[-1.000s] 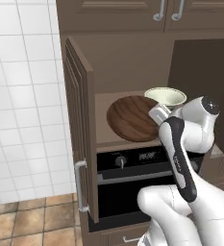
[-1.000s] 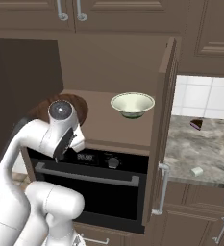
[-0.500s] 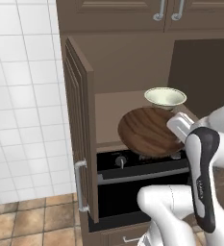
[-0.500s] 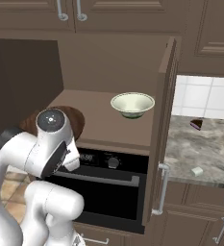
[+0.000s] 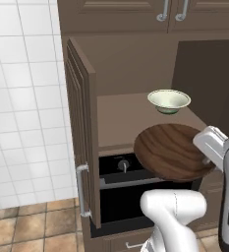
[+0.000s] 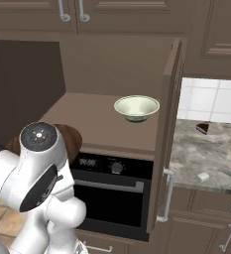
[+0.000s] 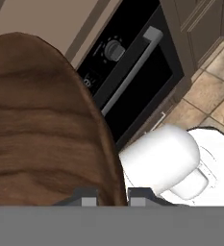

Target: Pick both bowls and place them on the counter. Then place the cream cheese stick in one bowl and place the marshmallow in the other bowl.

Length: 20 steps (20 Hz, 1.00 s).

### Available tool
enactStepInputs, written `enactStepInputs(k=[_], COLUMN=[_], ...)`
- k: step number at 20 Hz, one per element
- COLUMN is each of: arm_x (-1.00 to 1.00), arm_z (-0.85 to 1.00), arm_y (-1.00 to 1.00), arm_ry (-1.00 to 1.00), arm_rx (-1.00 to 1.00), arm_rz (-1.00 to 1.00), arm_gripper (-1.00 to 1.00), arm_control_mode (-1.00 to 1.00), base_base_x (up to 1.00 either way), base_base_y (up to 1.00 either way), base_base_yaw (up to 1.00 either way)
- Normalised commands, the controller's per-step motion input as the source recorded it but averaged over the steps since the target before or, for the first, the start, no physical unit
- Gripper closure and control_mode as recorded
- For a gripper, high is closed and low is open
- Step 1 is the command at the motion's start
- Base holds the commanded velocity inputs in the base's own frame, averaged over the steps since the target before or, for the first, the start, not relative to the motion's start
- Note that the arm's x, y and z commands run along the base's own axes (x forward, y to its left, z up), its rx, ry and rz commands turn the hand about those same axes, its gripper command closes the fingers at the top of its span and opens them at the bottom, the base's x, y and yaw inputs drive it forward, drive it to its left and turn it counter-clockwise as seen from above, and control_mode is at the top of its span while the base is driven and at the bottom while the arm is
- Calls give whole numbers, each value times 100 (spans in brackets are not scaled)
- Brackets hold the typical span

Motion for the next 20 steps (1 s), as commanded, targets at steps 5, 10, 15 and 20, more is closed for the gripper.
enactStepInputs(k=[5, 10, 15, 20], arm_x=[-58, -22, -2, -7], arm_z=[-10, -10, 0, -2], arm_y=[36, 21, 0, -2], arm_ry=[0, 0, 0, 0], arm_rx=[-9, -9, 0, 0], arm_rz=[0, 1, 0, 0], arm_gripper=[100, 100, 100, 100], arm_control_mode=[-100, -100, -100, 100], base_base_x=[0, 0, 0, -21], base_base_y=[0, 0, 0, -15], base_base_yaw=[0, 0, 0, -3])
